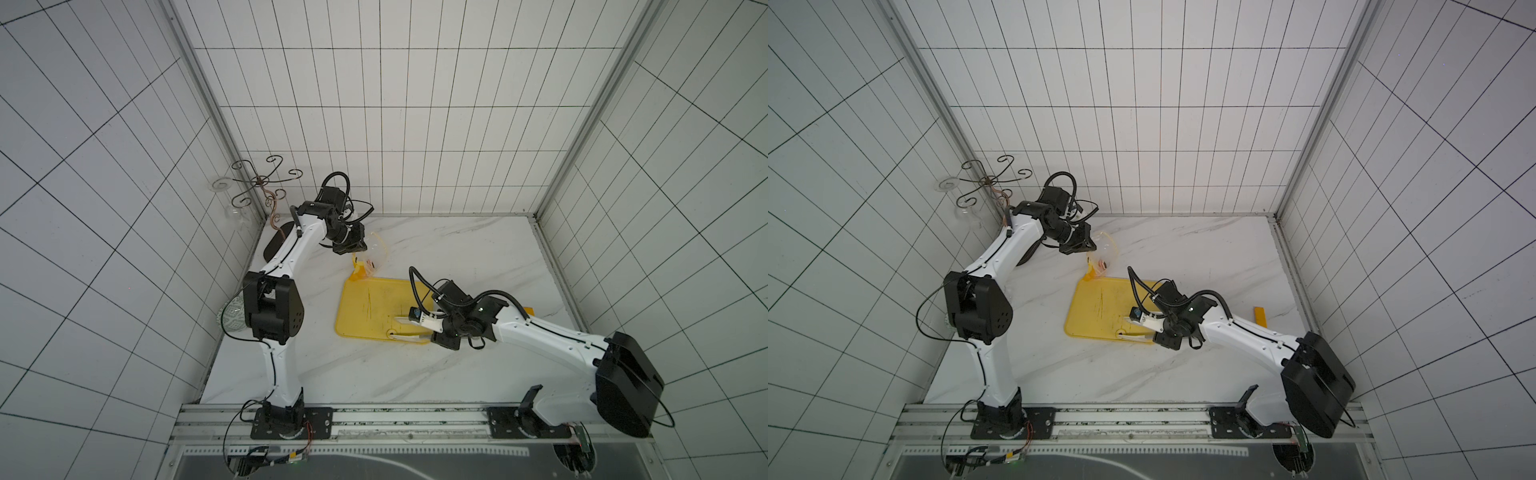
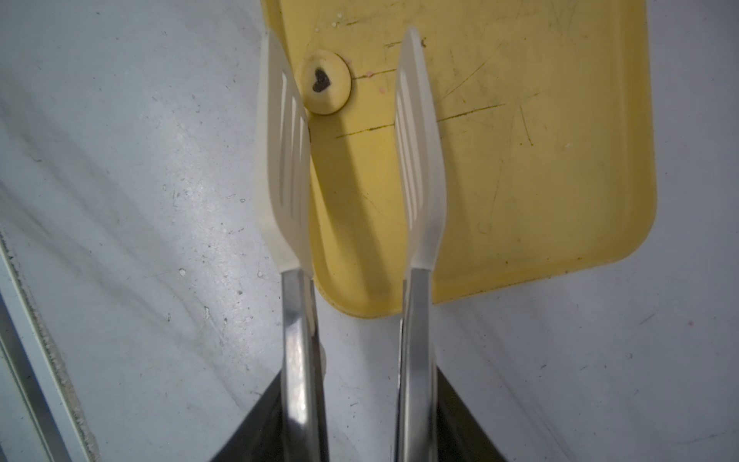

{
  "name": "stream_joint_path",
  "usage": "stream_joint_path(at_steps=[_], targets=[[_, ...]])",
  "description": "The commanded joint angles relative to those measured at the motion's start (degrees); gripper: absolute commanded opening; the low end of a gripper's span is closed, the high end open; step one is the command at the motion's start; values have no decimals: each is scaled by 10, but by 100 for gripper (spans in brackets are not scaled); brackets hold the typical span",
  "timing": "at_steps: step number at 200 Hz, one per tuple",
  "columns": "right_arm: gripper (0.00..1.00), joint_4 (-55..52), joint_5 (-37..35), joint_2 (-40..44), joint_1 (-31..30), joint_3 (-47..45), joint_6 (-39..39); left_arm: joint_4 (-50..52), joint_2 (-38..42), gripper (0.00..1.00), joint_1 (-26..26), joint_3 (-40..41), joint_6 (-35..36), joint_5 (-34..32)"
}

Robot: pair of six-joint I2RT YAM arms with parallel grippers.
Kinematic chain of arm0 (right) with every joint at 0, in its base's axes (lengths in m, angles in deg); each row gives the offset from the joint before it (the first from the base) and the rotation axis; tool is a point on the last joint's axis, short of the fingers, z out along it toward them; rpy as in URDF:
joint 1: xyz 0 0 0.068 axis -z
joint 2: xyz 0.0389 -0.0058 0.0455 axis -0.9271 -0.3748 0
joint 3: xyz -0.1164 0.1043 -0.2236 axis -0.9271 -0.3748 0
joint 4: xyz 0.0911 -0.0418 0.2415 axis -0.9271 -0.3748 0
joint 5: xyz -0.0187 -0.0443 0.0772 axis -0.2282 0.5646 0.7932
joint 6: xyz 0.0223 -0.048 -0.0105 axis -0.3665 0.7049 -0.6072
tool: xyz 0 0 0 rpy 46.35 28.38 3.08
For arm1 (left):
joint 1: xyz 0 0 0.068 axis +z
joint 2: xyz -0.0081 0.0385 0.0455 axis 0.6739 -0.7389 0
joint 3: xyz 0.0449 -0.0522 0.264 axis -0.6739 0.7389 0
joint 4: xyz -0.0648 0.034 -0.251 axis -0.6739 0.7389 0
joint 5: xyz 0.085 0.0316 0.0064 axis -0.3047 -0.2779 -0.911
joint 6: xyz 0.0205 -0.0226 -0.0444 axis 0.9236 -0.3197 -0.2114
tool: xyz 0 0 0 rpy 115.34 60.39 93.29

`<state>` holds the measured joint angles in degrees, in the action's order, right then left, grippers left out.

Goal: Put the cookies into a resealable bag to prevent moisture
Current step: Pick up the cookie from the tray.

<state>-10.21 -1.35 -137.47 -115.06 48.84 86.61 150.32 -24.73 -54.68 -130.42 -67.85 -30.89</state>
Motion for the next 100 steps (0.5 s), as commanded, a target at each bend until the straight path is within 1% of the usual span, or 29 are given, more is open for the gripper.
stream_joint_path(at_steps=[1,100], targets=[[50,5,3,-14,-8,15,9,-1,-2,0,2,5,12,-1],[49,18,-4,-64,-17,62,-2,0,0,0,4,8,15,-2]])
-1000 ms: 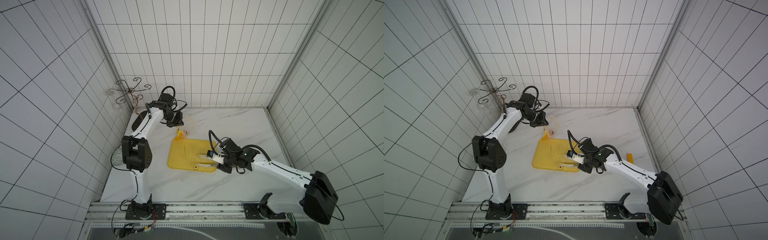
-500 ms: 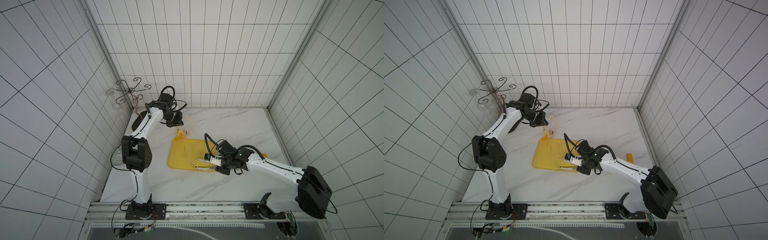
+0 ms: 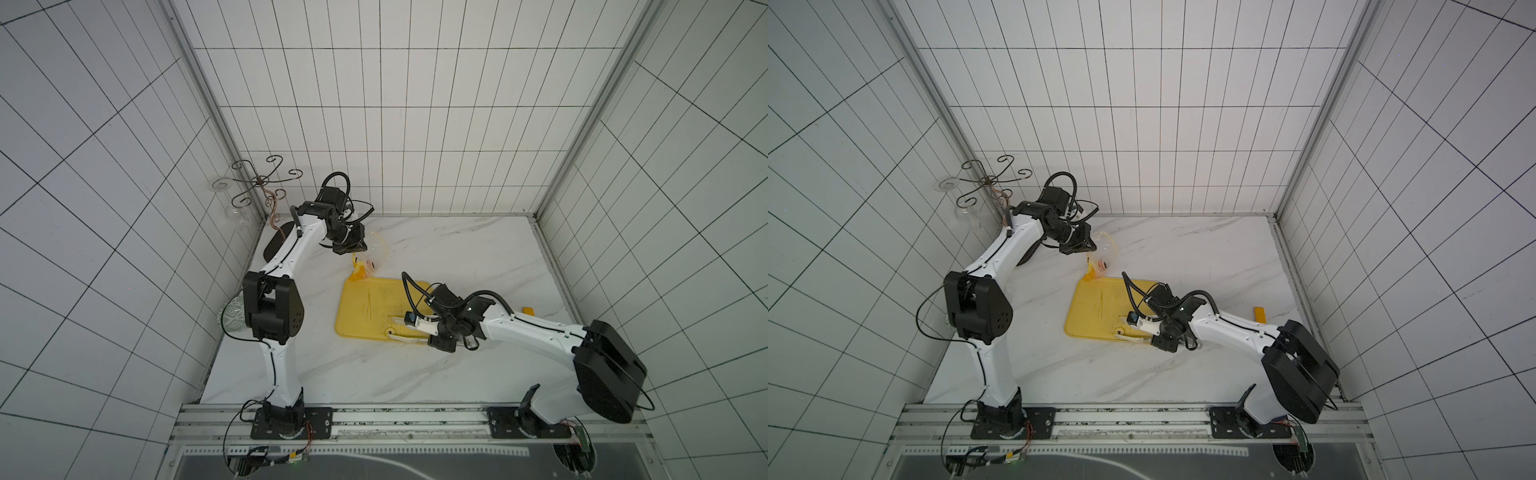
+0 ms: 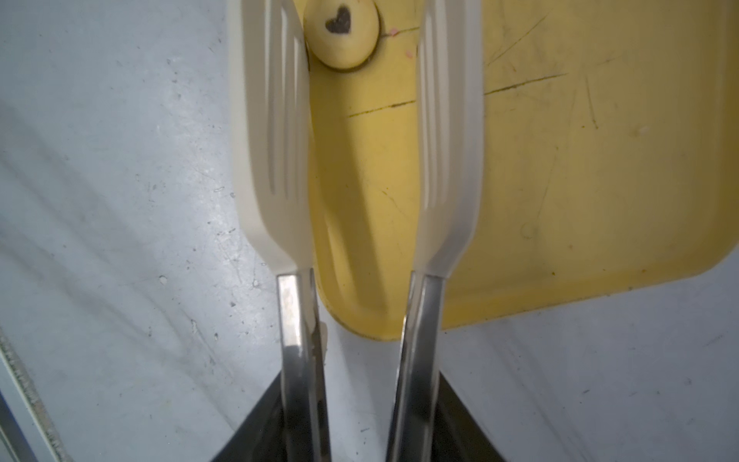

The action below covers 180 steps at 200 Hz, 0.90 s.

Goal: Put the cookies into a resealable bag to prevent moisture
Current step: Pick up the cookie from the tray.

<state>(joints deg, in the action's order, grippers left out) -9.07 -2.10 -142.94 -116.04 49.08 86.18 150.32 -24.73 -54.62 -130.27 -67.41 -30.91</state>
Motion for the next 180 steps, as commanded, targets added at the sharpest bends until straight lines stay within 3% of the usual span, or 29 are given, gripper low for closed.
stream_joint_path(at_steps=[1,117,180], targets=[[49,6,3,-10,-7,60,2,0,0,0,3,7,10,-2],[48,-23,-26,-41,-18,100,4,0,-2,0,4,5,11,1],[42,-47,-14,-52,-19,110,-6,0,-1,0,4,7,15,3]])
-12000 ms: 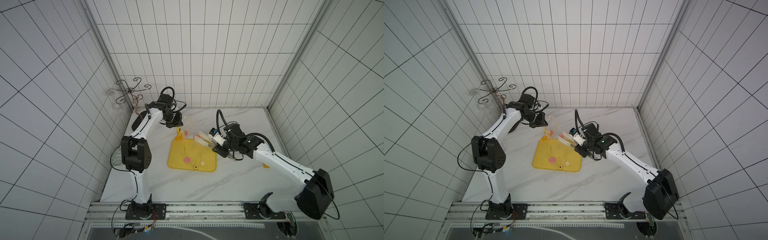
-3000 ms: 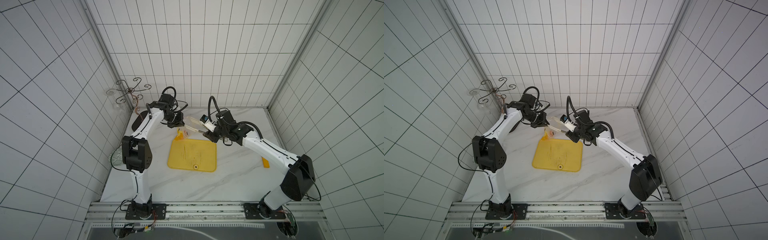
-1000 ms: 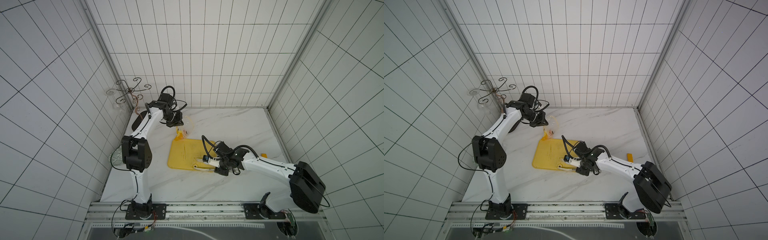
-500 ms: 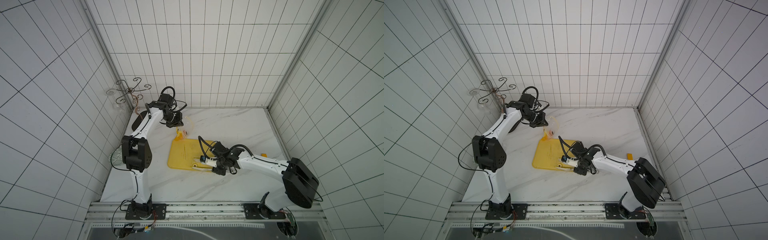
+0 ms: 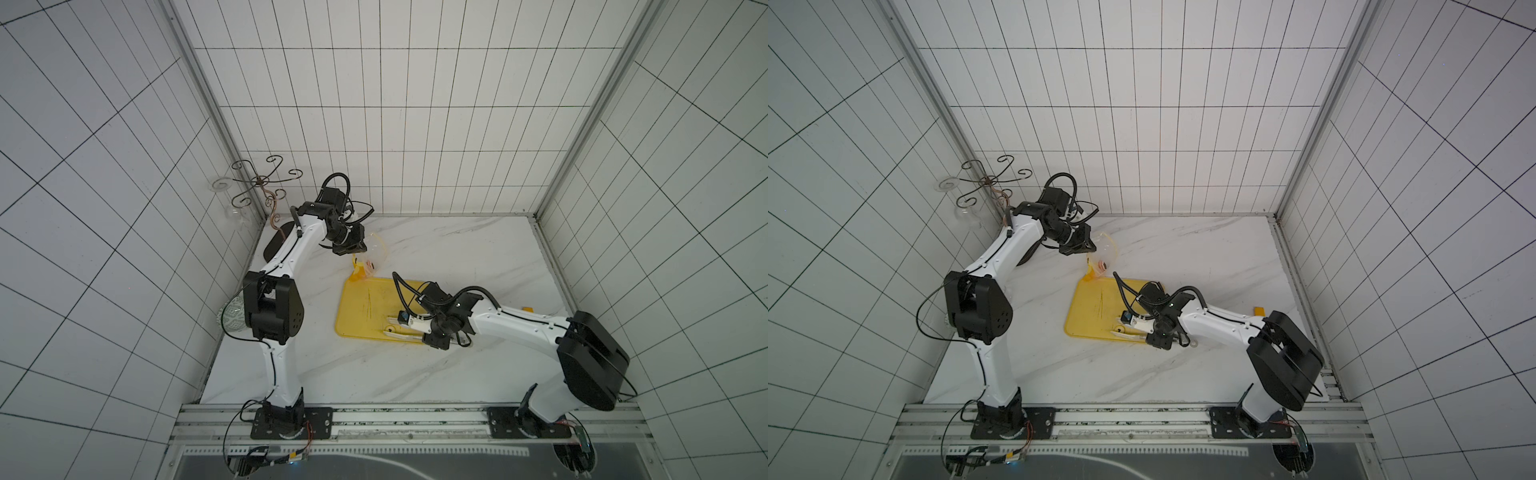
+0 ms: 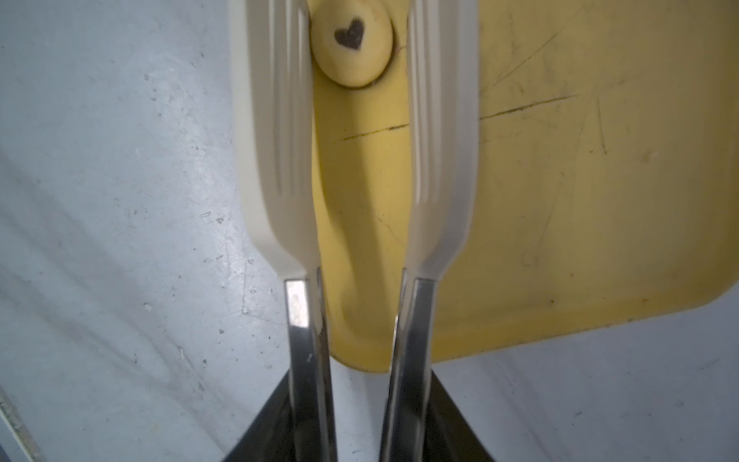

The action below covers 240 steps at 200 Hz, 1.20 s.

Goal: Put the cookies into a resealable bag to prevent moisture
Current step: Pick up the cookie from the tray, then place the cookie in the ziploc bag.

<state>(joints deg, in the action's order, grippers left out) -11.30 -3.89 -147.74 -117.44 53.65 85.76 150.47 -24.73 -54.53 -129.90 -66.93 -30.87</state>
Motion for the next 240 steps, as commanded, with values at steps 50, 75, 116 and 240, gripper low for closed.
stream_joint_path(at_steps=[50,75,116,240], targets=[[36,-31,-1,-6,-5,75,-4,-3,0,0,4,7,11,3],[35,-30,-5,-2,-5,78,-6,-4,1,0,4,8,11,3],[34,-25,-13,24,-3,76,-19,-4,1,0,4,8,11,3],[34,-5,48,38,112,307,-38,-5,1,0,1,1,7,11]])
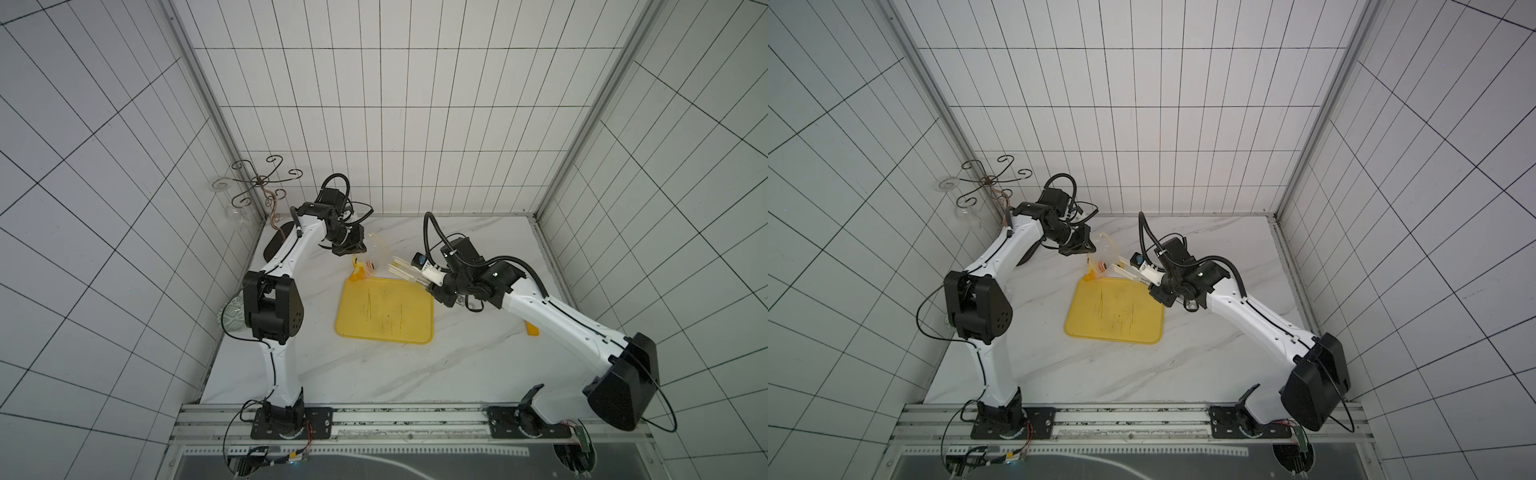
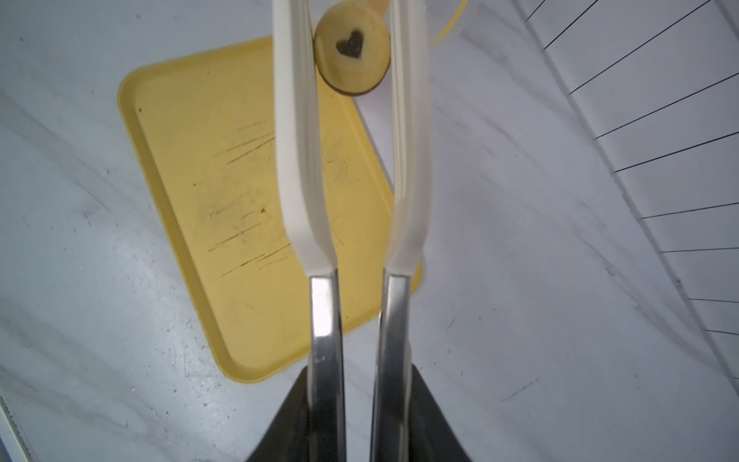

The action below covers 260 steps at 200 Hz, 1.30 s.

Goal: Put the cookies into a resealable bag to prevent moisture
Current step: Place the cookie in the ziploc bag, then place the clamp on the tray.

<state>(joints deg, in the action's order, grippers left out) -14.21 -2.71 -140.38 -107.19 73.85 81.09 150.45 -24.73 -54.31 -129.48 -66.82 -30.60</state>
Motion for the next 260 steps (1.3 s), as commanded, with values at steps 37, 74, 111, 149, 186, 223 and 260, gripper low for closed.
stream_joint_path(at_steps=[37,74,111,149,186,223,260], targets=[[34,26,39,-112,11,154,32,-5,12,0,0,-4,3,16],[35,35,41,-174,13,188,36,-7,23,0,2,2,3,24],[41,53,43,-174,14,185,26,-10,31,0,2,14,3,27],[50,83,59,-127,16,137,7,-11,24,0,1,9,1,28],[48,88,60,-42,25,62,0,-11,14,0,3,-2,2,20],[46,86,67,75,26,-109,10,-9,-4,0,3,-25,-2,17],[45,195,67,113,-6,-251,-10,-15,-12,0,-2,-37,-9,24]])
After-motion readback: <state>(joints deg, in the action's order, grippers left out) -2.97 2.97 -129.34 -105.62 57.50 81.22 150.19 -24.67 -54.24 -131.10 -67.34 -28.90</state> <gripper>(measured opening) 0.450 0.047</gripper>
